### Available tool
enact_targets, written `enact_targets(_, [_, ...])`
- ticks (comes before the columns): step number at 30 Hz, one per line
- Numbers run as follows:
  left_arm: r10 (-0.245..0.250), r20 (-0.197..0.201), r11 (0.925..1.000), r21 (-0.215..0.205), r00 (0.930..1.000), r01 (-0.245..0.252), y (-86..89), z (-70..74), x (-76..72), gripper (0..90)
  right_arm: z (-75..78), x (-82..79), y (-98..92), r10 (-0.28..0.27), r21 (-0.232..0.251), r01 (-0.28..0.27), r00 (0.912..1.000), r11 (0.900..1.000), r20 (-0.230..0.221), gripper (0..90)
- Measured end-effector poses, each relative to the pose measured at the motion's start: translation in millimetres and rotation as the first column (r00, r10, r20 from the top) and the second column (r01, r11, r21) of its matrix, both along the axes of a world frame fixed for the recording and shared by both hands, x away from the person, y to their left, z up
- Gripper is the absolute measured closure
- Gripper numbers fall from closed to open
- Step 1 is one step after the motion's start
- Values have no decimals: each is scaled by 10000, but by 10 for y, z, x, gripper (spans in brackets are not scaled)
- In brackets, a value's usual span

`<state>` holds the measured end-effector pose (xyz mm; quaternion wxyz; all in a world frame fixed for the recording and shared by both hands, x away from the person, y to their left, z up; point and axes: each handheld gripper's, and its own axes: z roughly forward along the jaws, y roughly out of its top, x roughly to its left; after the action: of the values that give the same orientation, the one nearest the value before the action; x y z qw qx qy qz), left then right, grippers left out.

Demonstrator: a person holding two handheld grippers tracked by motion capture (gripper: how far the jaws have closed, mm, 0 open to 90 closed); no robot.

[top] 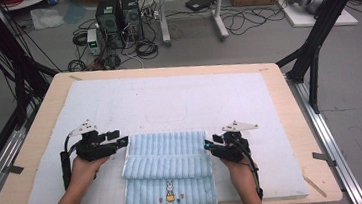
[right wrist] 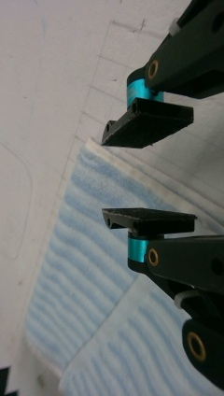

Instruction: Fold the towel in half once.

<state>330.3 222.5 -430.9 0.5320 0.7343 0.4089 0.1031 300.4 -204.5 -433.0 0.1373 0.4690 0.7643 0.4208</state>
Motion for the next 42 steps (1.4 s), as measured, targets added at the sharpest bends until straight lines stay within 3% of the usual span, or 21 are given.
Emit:
enact_targets(3, [-178, 217, 9996, 209, 9996, 174, -16, -19, -33, 434, -75, 37, 42, 113, -384, -117, 9999, 9992, -105, 610])
enact_targets(6, [-158, 43, 9997, 191, 9999, 157, -20, -71, -33, 428, -109, 53, 64, 343, -391, -351, 9992, 9986, -225, 730])
enact_targets(9, [-130, 7, 9997, 186, 9999, 130, -13, -81, -40, 424, -120, 46, 121, 695, -761, -701, 9975, 9946, -106, 874])
enact_targets(13, [4, -53, 9999, 125, 10000, -3, 12, -88, -40, 424, -85, 29, 158, 608, -1077, -552, 9969, 9927, 494, 881])
enact_targets(15, [85, -99, 9999, 138, 9999, -83, 19, -99, -38, 425, -67, 36, 139, 412, -929, -335, 9957, 9951, 824, 881])
enact_targets(18, [116, -135, 9997, 197, 9998, -114, 12, -105, -40, 427, -83, 87, 83, 26, -497, 22, 9954, 9988, 959, 881])
enact_targets(22, [-113, -463, 9998, 185, 9989, 122, -10, -110, -45, 528, -161, 169, 84, -292, -593, 340, 9963, 9977, 806, 878])
enact_targets(25, [-278, -549, 9994, 206, 9981, 290, -24, -119, -37, 583, -146, 153, 114, -290, -651, 353, 9949, 9972, 963, 800])
enact_targets(33, [-544, -729, 9954, 752, 9959, 599, -166, -136, -31, 597, -111, 121, 120, -148, -755, 218, 9957, 9969, 912, 720])
enact_targets(35, [-566, -755, 9934, 958, 9955, 637, -192, -148, -25, 670, -105, 112, 120, -132, -724, 195, 9962, 9972, 865, 714])
enact_targets(38, [-377, -808, 9909, 1262, 9960, 477, -238, -166, -18, 860, -104, 106, 114, -107, -734, 164, 9970, 9972, 765, 710])
enact_targets(42, [-8, -502, 9944, 1051, 9987, 61, -249, -128, 11, 875, -100, 108, 105, -127, -679, 184, 9965, 9975, 830, 737])
